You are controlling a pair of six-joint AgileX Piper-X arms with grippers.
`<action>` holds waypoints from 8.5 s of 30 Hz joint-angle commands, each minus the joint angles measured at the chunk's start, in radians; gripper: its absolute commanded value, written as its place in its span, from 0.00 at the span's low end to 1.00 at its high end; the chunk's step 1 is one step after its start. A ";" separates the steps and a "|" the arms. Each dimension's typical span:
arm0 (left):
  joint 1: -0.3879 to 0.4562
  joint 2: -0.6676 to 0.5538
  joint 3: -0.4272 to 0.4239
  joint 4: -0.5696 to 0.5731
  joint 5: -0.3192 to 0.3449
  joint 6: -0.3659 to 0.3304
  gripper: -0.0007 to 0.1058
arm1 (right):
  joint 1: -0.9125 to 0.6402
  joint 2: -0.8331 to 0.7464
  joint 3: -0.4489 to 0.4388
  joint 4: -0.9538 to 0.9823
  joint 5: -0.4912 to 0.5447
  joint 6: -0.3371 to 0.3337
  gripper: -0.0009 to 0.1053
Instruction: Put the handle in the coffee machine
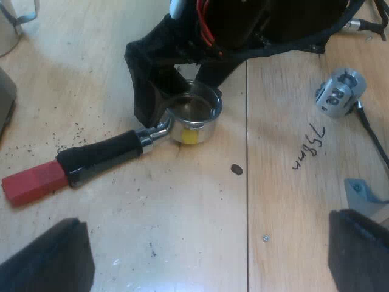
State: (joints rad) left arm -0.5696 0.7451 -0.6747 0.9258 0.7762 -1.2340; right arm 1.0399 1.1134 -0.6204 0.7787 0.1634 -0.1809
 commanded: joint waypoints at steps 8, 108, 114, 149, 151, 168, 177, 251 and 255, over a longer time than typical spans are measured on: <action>-0.005 -0.002 -0.006 -0.011 0.009 -0.016 0.77 | -0.005 0.063 0.002 -0.017 -0.050 -0.026 0.85; 0.003 0.143 -0.056 0.071 -0.198 0.207 0.77 | -0.180 0.122 -0.582 0.342 -0.409 -1.150 0.01; 0.003 0.143 -0.026 0.009 -0.196 0.207 0.77 | -0.180 0.122 -0.582 0.326 -0.417 -1.135 0.01; 0.003 0.174 -0.026 0.011 -0.256 0.254 0.29 | -0.180 0.122 -0.582 0.310 -0.428 -1.099 0.01; 0.003 0.174 -0.026 0.011 -0.246 0.256 0.26 | -0.180 0.122 -0.582 0.310 -0.428 -1.099 0.01; 0.003 0.174 -0.026 0.008 -0.148 0.277 0.01 | -0.180 0.122 -0.585 0.308 -0.386 -1.095 0.63; 0.007 0.174 -0.026 -0.035 -0.125 0.277 0.01 | -0.180 0.122 -0.694 0.311 -0.191 -1.124 0.77; 0.742 0.461 -0.026 -0.192 0.159 0.512 0.01 | 0.324 0.559 -0.366 -1.188 1.050 -1.395 0.60; 0.742 0.471 -0.026 -0.222 0.175 0.519 0.01 | 0.297 0.579 -0.366 -1.237 1.041 -1.395 0.60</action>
State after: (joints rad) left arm 0.1759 1.2215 -0.6902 0.7331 0.8824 -0.7225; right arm 1.3441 1.6923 -0.9829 -0.4333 1.1935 -1.5649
